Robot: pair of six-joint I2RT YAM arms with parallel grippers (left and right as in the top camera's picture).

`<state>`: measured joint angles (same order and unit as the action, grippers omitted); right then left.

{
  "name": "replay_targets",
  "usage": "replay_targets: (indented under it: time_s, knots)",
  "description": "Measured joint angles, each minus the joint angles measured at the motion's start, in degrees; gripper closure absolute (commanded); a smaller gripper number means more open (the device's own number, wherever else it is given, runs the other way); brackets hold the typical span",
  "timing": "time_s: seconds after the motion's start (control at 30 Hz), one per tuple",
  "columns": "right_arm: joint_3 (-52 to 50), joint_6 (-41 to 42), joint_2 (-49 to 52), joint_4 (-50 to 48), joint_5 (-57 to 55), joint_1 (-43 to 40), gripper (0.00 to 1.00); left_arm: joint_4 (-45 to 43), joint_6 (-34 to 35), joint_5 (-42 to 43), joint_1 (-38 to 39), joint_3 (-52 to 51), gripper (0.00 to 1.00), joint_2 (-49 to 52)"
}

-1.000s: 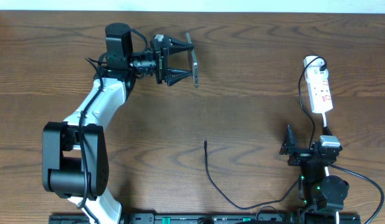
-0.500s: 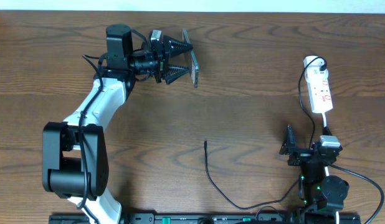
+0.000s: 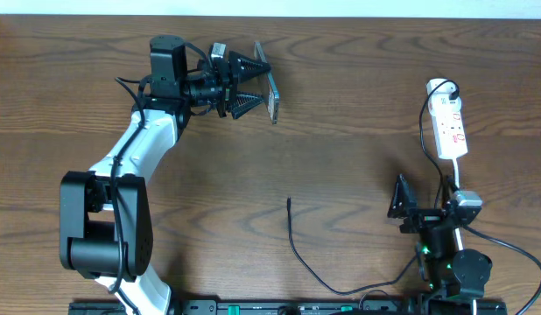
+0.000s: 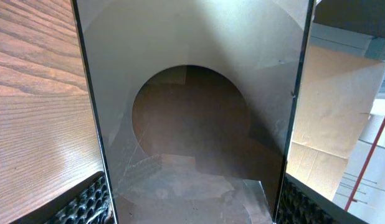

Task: Plug charger to phone and switch on socket
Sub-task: 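Move the right gripper from rest toward the held phone, then close the right gripper on the phone's edge beside the left gripper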

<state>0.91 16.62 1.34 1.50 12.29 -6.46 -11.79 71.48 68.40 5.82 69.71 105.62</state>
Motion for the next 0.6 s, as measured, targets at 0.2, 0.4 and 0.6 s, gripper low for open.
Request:
replay_targets:
  time_s: [0.2, 0.4, 0.6]
  knots:
    - [16.8, 2.7, 14.0, 8.5, 6.3, 0.0, 0.01, -0.2, -0.5, -1.8, 0.0, 0.0, 0.93, 0.0]
    - [40.7, 2.7, 46.3, 9.7, 23.5, 0.0, 0.01, 0.6, -0.8, -4.2, 0.0, -0.1, 0.93, 0.0]
    - [52.0, 2.7, 72.0, 8.2, 42.8, 2.0, 0.01, 9.4, -1.0, -11.3, 0.0, -0.1, 0.93, 0.0]
